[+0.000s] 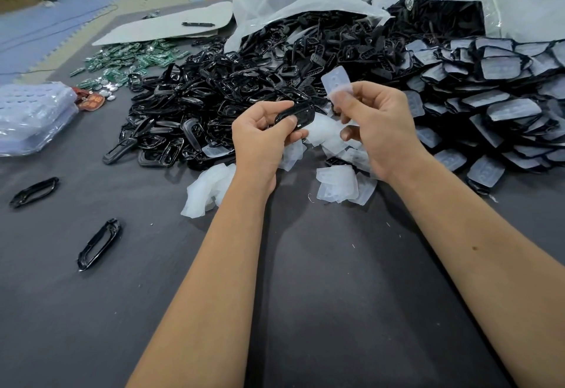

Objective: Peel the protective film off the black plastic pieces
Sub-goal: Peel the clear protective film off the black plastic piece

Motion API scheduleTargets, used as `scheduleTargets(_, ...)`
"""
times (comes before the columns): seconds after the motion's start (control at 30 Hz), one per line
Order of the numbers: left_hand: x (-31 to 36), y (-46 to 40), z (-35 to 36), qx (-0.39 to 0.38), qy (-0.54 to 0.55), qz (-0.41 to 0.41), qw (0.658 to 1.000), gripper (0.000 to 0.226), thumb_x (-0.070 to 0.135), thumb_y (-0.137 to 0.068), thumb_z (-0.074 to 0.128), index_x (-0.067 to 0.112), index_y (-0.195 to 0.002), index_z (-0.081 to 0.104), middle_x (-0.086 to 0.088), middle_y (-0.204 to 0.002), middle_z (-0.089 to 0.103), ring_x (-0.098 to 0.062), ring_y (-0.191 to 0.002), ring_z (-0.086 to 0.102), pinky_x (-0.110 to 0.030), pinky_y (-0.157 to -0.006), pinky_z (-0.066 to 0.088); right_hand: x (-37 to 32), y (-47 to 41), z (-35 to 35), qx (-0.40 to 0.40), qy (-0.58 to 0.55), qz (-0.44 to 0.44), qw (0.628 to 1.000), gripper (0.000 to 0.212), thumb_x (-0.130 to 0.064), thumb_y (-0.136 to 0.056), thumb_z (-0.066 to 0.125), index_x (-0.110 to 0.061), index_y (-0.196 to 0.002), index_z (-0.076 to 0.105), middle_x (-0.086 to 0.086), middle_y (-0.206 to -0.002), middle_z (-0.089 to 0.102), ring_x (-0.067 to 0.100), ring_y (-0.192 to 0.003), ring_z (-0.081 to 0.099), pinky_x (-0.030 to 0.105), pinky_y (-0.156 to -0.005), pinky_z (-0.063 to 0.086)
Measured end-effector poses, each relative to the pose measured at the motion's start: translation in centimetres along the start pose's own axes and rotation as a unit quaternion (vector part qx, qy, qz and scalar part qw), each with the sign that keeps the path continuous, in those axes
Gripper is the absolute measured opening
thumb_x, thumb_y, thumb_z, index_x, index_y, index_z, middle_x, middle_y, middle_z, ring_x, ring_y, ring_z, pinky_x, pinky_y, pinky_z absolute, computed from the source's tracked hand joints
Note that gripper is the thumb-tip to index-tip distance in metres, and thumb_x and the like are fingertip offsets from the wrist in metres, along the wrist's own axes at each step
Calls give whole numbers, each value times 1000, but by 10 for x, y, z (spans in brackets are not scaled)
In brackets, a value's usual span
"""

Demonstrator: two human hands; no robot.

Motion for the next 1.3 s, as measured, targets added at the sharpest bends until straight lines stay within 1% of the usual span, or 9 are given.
scheduleTargets(0.1, -1, 0, 1, -5, -3, 4, 1000, 20, -13, -91, 66, 3, -101, 74, -15, -88, 72, -24, -66, 75, -23, -63, 58, -2, 2, 2, -13, 12, -14, 1000, 17, -8, -101, 64, -11, -87, 73, 8, -82, 69, 16, -71, 60, 25, -53, 50)
scheduleTargets(0.2, 0, 0, 2, -12, -4, 4, 1000, 19, -11, -92, 65, 5, -98, 74, -16, -90, 74, -24, -65, 75, -26, -64, 59, -4, 3, 4, -22, 53, -34, 998, 16, -9, -100, 65, -13, -90, 77, 5, -77, 63, 13, -67, 54, 25, -52, 48)
scheduleTargets(0.37, 0, 2, 7, -35, 48, -17, 998, 16, 2, -100, 62, 5, -94, 76, -17, -91, 73, -28, -74, 75, -23, -59, 58, -5, 4, 6, -28, 77, -45, 996, 21, -5, -102, 60, -14, -93, 76, -1, -81, 66, 8, -69, 57, 25, -52, 51)
scheduleTargets(0.5, -1, 4, 12, -57, 74, -33, 995, 35, 18, -108, 50, -4, -100, 76, -21, -100, 77, -32, -83, 75, -36, -73, 64, -7, 6, 7, -39, 104, -67, 992, 2, -4, -96, 70, -4, -95, 72, 7, -74, 70, 15, -58, 59, 30, -53, 52)
scheduleTargets(0.63, -3, 5, 12, -60, 62, -46, 995, 45, 26, -110, 45, -5, -100, 75, -27, -109, 73, -40, -82, 75, -32, -70, 61, -10, 7, 8, -44, 127, -89, 987, 6, -8, -95, 72, -8, -91, 77, 7, -71, 69, 18, -55, 57, 30, -53, 51)
scheduleTargets(0.77, -4, 5, 14, -66, 54, -50, 995, 46, 29, -110, 44, -3, -97, 75, -29, -111, 72, -37, -80, 75, -34, -71, 62, -11, 7, 9, -46, 134, -96, 985, 5, -9, -94, 74, -8, -90, 78, 2, -69, 70, 19, -52, 58, 31, -52, 50)
scheduleTargets(1.03, -6, 4, 18, -85, 64, -41, 993, 41, 27, -106, 49, -2, -96, 77, -17, -92, 77, -35, -78, 75, -37, -71, 63, -15, 8, 4, 25, 243, -127, 961, 14, -20, -86, 84, -14, -78, 74, -4, -66, 70, 6, -52, 62, 22, -55, 49)
scheduleTargets(1.23, -8, 3, 17, -84, 41, -30, 995, 34, 22, -103, 52, 2, -100, 79, -16, -93, 78, -37, -78, 77, -55, -90, 61, -17, 8, 5, 17, 266, -136, 954, 9, -17, -86, 84, -14, -81, 77, -7, -71, 72, 8, -62, 68, 23, -63, 56)
scheduleTargets(1.3, -6, 4, 17, -80, 35, -25, 996, 33, 21, -103, 52, 3, -99, 80, -12, -92, 79, -38, -77, 77, -58, -91, 61, -18, 7, 4, 15, 269, -138, 953, 8, -17, -86, 84, -14, -82, 77, -7, -72, 72, 8, -64, 69, 22, -64, 56)
Point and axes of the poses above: each hand's wrist, its own y-axis away from the middle knuckle, its own z-axis out of the palm, x = y × z, the point moved 6 cm from there along -y, towards the middle knuckle
